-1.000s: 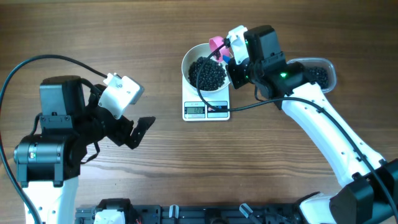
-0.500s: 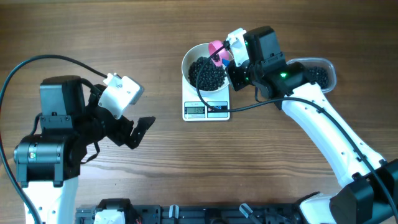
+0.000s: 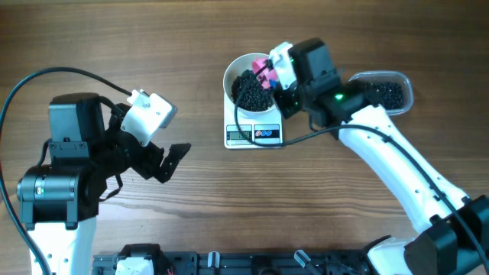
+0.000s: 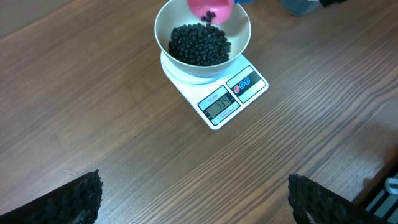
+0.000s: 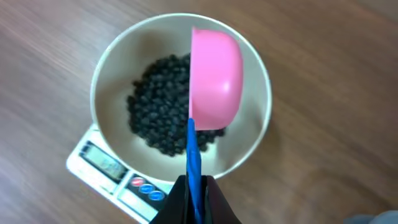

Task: Scoop item into bowl and weigh 150g on scale
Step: 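Move the empty scoop right back to the bean tub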

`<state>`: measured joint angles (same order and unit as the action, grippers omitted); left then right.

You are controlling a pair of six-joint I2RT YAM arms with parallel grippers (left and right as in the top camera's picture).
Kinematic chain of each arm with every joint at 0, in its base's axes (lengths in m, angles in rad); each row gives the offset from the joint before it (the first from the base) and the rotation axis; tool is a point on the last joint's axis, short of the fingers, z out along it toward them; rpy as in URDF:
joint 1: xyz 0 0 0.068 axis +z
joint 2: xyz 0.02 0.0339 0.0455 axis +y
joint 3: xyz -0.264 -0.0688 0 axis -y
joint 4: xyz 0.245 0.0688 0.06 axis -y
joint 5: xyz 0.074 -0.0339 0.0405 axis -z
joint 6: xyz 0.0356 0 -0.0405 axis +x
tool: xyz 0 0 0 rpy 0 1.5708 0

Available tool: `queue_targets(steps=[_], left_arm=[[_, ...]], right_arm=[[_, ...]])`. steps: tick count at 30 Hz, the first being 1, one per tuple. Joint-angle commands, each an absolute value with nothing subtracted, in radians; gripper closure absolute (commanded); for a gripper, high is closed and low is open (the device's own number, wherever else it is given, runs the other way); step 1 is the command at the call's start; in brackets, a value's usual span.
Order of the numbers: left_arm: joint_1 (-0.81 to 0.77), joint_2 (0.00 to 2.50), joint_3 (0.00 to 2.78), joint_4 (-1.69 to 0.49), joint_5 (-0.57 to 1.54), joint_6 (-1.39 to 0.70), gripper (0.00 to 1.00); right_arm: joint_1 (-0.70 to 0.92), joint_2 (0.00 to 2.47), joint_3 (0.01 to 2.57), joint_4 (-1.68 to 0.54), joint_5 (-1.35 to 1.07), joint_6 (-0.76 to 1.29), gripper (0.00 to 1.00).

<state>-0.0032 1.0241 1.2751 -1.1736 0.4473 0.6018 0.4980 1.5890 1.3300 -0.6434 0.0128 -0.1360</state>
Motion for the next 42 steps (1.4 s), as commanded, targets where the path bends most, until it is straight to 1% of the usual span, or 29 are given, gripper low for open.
queue_targets(steps=[1, 3, 5, 8, 10, 12, 13, 17, 20, 22, 25, 28, 31, 34, 38, 42], left_arm=[[0.004, 1.028, 1.29, -1.172, 0.467, 0.621, 0.0], [0.004, 1.028, 1.29, -1.172, 0.467, 0.621, 0.0], [0.004, 1.028, 1.29, -1.172, 0.467, 0.621, 0.0], [0.004, 1.028, 1.29, -1.172, 0.467, 0.621, 0.0], [0.004, 1.028, 1.29, -1.172, 0.467, 0.621, 0.0], [0.004, 1.028, 1.29, -1.172, 0.467, 0.621, 0.0], [0.004, 1.028, 1.29, -1.172, 0.467, 0.621, 0.0], [0.004, 1.028, 1.29, -1.172, 0.467, 0.621, 0.0], [0.004, 1.028, 1.29, -1.172, 0.467, 0.621, 0.0], [0.004, 1.028, 1.29, -1.172, 0.467, 0.621, 0.0], [0.004, 1.028, 1.29, -1.172, 0.467, 0.621, 0.0], [0.004, 1.028, 1.29, -1.172, 0.467, 0.621, 0.0], [0.004, 1.028, 1.29, -1.172, 0.467, 0.621, 0.0], [0.004, 1.028, 1.29, -1.172, 0.467, 0.621, 0.0], [0.004, 1.028, 1.29, -1.172, 0.467, 0.621, 0.0], [0.004, 1.028, 1.29, -1.172, 0.467, 0.621, 0.0]], right_arm=[[0.506, 1.561, 1.328, -0.613, 0.111, -0.181, 0.96], [0.508, 1.561, 1.328, -0.622, 0.092, -0.184, 0.96], [0.508, 1.561, 1.328, -0.617, 0.168, -0.183, 0.96], [0.52, 1.561, 1.328, -0.609, 0.074, -0.186, 0.96], [0.523, 1.561, 1.328, -0.613, 0.113, -0.208, 0.96], [0.522, 1.56, 1.328, -0.59, 0.179, -0.184, 0.96], [0.523, 1.555, 1.328, -0.564, 0.183, -0.15, 0.96], [0.508, 1.496, 1.328, -0.543, 0.216, -0.15, 0.96], [0.454, 1.427, 1.328, -0.572, 0.314, -0.152, 0.96], [0.373, 1.364, 1.328, -0.647, 0.383, -0.158, 0.96], [0.249, 1.314, 1.328, -0.753, 0.396, -0.163, 0.96], [0.11, 1.307, 1.328, -0.864, 0.395, -0.225, 0.96], [0.016, 1.34, 1.328, -0.897, 0.395, -0.237, 0.96], [-0.021, 1.391, 1.328, -0.903, 0.366, -0.241, 0.96], [-0.021, 1.491, 1.328, -0.906, 0.266, -0.288, 0.96], [-0.021, 1.599, 1.328, -0.902, 0.259, -0.287, 0.96]])
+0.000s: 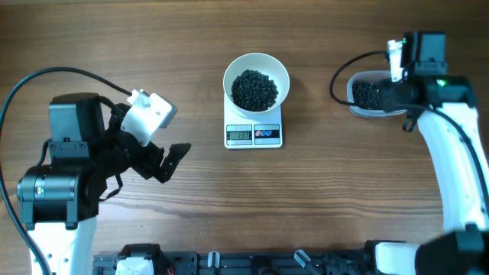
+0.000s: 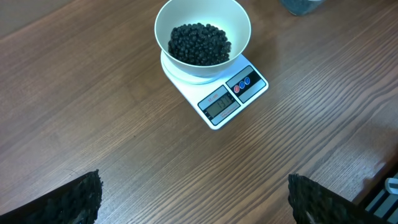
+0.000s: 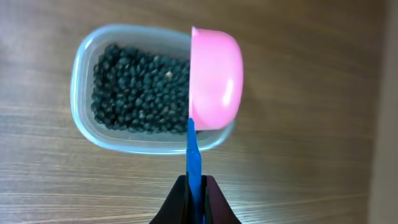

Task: Scoop item into bowl and weigh 150g on scale
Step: 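Move the empty scoop right back to the bean tub, then lower the pink scoop into the tub and fill it with beans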

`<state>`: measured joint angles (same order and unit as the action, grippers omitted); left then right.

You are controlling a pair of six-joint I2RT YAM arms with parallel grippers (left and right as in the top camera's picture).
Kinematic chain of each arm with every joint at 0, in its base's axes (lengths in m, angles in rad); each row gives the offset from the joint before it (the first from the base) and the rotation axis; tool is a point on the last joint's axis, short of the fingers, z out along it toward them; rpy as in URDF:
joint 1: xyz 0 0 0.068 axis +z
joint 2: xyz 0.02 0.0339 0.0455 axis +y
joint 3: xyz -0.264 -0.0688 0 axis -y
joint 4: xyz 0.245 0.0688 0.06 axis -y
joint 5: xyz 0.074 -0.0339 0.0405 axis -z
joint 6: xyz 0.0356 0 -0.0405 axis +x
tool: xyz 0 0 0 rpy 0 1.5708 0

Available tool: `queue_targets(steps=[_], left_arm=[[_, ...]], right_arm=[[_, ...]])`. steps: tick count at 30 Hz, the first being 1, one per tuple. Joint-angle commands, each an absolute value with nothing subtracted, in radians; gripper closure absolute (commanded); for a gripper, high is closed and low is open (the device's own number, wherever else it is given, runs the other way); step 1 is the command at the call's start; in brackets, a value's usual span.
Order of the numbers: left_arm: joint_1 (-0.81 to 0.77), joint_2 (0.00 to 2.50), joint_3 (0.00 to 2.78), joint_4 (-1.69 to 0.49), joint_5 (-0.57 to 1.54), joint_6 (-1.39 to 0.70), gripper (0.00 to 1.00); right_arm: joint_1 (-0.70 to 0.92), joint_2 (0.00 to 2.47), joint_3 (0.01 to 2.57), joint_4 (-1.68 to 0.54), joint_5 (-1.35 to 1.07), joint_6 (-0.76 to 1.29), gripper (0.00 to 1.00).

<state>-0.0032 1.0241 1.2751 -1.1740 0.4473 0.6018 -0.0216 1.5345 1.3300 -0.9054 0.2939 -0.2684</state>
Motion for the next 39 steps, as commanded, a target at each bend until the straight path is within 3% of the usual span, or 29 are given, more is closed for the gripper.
queue_targets(steps=[1, 21, 28, 39], left_arm=[[0.004, 1.028, 1.29, -1.172, 0.467, 0.621, 0.0], [0.004, 1.028, 1.29, -1.172, 0.467, 0.621, 0.0], [0.004, 1.028, 1.29, -1.172, 0.467, 0.621, 0.0], [0.004, 1.028, 1.29, -1.172, 0.467, 0.621, 0.0]], right_arm=[[-0.021, 1.627, 1.328, -0.898, 0.247, -0.288, 0.95], [-0.039, 1.721, 1.328, -0.873, -0.107, -0.228, 0.96], [-0.178, 1.721, 1.328, -0.921, -0.413, -0.225, 0.96], [-0.344, 1.721, 1.328, -0.985, -0.455, -0.15, 0.96]])
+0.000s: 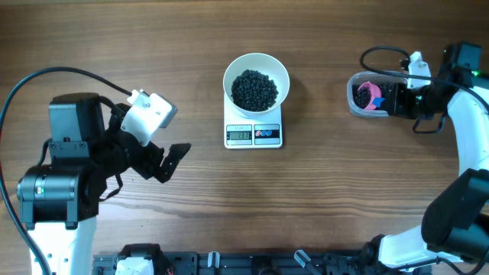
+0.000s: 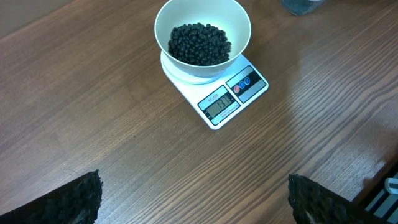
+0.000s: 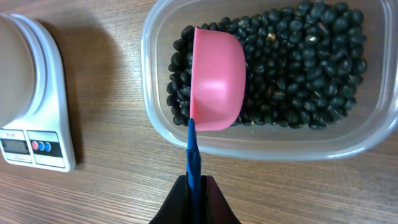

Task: Scoop item into bowl and weigh 150g on scale
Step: 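Lower the pink scoop into the tub and fill it with beans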

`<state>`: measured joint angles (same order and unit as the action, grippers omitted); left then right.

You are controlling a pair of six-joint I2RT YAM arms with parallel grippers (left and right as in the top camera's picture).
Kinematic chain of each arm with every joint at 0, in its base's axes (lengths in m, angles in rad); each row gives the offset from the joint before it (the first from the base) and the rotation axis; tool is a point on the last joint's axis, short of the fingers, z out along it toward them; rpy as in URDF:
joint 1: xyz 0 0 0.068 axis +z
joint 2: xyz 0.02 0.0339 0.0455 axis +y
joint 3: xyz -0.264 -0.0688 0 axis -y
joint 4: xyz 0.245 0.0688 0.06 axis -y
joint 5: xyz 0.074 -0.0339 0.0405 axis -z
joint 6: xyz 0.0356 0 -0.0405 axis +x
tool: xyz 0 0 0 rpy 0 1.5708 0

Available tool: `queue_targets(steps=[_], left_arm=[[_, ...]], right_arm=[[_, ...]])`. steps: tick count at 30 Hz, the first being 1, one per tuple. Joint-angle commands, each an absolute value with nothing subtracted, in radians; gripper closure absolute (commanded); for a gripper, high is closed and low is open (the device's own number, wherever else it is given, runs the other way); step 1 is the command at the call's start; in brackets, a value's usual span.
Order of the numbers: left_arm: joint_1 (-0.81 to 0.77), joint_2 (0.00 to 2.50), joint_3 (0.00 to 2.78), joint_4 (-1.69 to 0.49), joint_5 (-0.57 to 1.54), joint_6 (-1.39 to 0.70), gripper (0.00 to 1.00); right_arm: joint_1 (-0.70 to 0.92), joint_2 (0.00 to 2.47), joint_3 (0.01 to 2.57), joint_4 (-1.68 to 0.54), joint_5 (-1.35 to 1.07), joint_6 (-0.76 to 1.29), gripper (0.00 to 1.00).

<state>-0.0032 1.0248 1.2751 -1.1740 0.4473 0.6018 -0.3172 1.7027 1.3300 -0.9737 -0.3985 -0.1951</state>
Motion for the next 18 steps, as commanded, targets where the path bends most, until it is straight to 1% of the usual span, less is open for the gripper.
queue_targets(steps=[1, 4, 9, 18], left_arm=[[0.004, 1.028, 1.29, -1.172, 0.467, 0.621, 0.0], [0.004, 1.028, 1.29, -1.172, 0.467, 0.621, 0.0], [0.004, 1.028, 1.29, -1.172, 0.467, 0.621, 0.0], [0.004, 1.028, 1.29, -1.172, 0.467, 0.621, 0.0]], right_arm=[[-0.352, 1.721, 1.328, -0.988, -0.468, -0.15, 0.96], [-0.391, 1.721, 1.328, -0.989, -0.524, -0.141, 0.96], [-0.465, 1.721, 1.328, -0.989, -0.526, -0.056, 0.96], [-0.489, 1.721, 1.328, -1.0, -0.626, -0.049, 0.96]])
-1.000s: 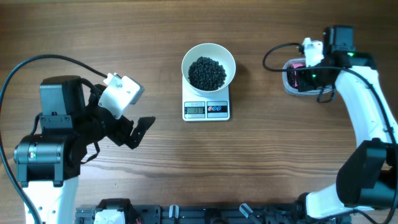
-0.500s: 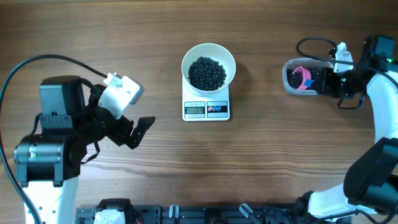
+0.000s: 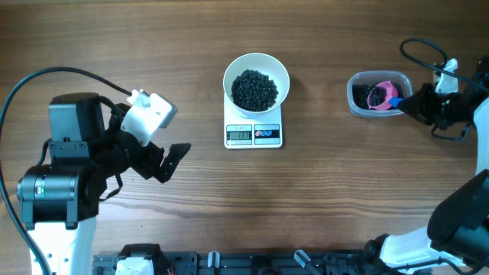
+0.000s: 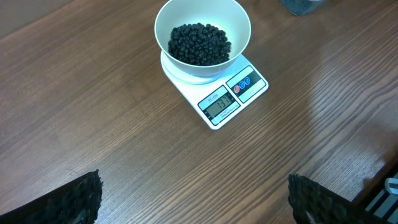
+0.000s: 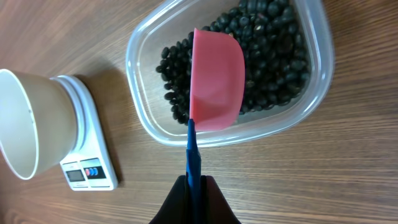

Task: Scoop item into bowl and weigh 150g on scale
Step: 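Lower the pink scoop into the tub and fill it with beans, then carry the filled scoop left over the white bowl on the scale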

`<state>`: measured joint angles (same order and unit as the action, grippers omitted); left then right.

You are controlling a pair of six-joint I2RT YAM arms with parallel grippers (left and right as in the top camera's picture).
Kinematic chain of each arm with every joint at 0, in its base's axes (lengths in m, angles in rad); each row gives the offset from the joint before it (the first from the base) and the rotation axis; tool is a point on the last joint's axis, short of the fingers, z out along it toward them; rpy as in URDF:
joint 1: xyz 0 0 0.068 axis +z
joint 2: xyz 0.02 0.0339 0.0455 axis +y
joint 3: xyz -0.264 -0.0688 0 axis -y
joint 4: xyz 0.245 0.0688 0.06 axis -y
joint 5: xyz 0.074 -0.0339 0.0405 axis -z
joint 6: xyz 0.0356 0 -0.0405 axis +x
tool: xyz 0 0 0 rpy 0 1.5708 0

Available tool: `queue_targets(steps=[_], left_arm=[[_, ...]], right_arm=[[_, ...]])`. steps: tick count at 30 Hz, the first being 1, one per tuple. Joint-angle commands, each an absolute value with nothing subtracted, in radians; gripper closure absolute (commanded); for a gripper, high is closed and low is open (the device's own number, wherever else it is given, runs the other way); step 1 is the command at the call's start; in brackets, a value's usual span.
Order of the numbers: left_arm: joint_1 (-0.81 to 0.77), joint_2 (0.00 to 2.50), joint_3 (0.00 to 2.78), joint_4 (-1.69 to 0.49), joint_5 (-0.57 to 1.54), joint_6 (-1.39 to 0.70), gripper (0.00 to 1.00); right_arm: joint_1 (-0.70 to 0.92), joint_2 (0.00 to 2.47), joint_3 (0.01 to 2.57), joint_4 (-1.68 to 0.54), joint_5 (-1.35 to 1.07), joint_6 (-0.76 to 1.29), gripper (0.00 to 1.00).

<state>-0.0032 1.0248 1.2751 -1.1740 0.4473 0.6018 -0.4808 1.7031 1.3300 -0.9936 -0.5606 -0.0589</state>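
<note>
A white bowl (image 3: 256,80) of black beans sits on the white scale (image 3: 254,134) at mid-table; both also show in the left wrist view, bowl (image 4: 202,37), scale (image 4: 229,98). My right gripper (image 5: 196,182) is shut on the blue handle of a pink scoop (image 5: 216,79), whose cup is down in the clear tub of black beans (image 5: 230,68) at the far right (image 3: 376,93). My left gripper (image 4: 193,199) hangs open over bare wood, well left of the scale.
The right arm's cable (image 3: 419,47) loops behind the tub near the table's right edge. The left arm's body (image 3: 76,153) fills the left side. A black rail (image 3: 229,261) runs along the front edge.
My right gripper has pulled back to the right and turned, with the scoop's cup still in the bean tub, further right in it. The left arm, bowl and scale are unchanged.
At first the right gripper held the pink scoop tipped over the bowl on the scale. Then it held the scoop above the bean tub at the right. After that the cup was down among the tub's beans, where it still is. The left gripper stayed open throughout.
</note>
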Motion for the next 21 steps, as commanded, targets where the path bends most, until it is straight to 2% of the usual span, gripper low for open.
queue_targets(steps=[1, 6, 14, 21], left_arm=[[0.004, 1.028, 1.29, -1.172, 0.467, 0.621, 0.0], [0.004, 1.028, 1.29, -1.172, 0.467, 0.621, 0.0], [0.004, 1.028, 1.29, -1.172, 0.467, 0.621, 0.0], [0.004, 1.028, 1.29, -1.172, 0.467, 0.621, 0.0]], right_arm=[[-0.489, 1.721, 1.328, -1.0, -0.654, -0.049, 0.96], [-0.488, 1.718, 1.328, -1.0, -0.714, -0.016, 0.96], [-0.485, 1.664, 1.328, -0.982, -0.936, 0.06, 0.96], [-0.36, 1.596, 1.328, -0.828, -0.997, 0.209, 0.96]])
